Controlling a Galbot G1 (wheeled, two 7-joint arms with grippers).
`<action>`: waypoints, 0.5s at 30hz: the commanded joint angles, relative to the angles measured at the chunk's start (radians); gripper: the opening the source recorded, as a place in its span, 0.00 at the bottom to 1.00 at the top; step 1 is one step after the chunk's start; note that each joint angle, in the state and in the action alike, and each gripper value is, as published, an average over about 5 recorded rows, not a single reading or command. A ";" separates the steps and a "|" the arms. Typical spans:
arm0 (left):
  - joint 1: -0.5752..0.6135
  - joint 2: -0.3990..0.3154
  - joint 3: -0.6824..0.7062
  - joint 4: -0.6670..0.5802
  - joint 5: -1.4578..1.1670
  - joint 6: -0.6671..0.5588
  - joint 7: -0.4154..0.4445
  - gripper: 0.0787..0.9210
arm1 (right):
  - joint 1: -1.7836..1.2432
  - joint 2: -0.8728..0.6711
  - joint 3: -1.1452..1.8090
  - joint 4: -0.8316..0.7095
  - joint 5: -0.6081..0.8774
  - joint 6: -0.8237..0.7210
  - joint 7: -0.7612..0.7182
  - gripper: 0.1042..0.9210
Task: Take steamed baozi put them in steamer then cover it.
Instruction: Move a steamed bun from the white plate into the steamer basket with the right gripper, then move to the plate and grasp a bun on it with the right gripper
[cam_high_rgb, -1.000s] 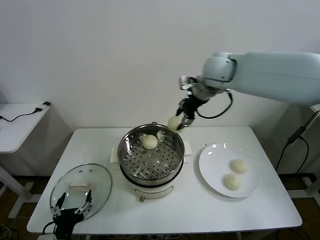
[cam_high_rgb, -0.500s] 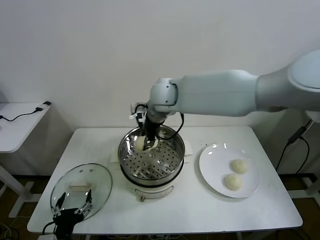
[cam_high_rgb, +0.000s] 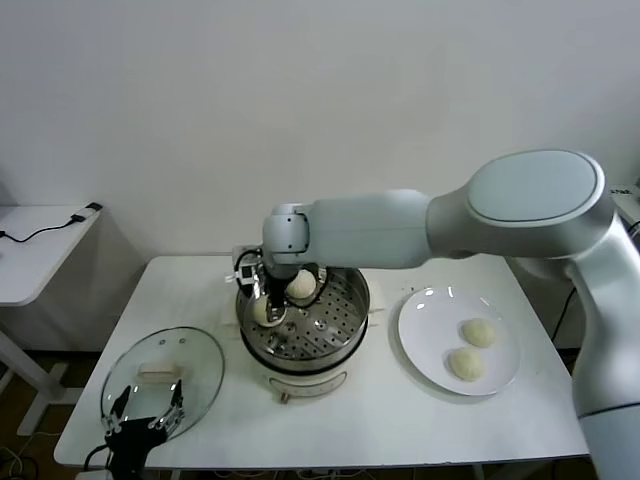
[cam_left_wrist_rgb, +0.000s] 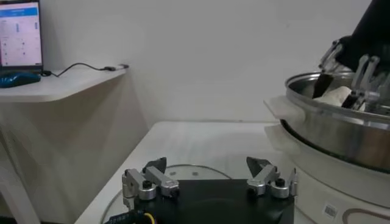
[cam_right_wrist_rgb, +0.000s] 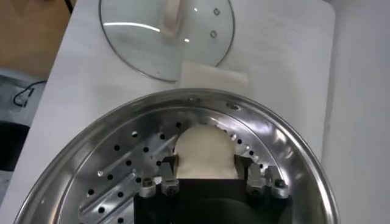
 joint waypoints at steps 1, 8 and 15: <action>0.001 0.000 0.000 -0.001 0.002 0.000 0.000 0.88 | -0.018 -0.001 0.007 -0.019 -0.016 0.001 0.011 0.82; -0.004 0.001 0.001 -0.001 0.013 0.003 0.003 0.88 | 0.199 -0.259 -0.023 0.133 -0.081 0.140 -0.175 0.88; -0.010 0.007 -0.008 -0.001 0.015 0.004 0.005 0.88 | 0.439 -0.681 -0.242 0.334 -0.230 0.282 -0.349 0.88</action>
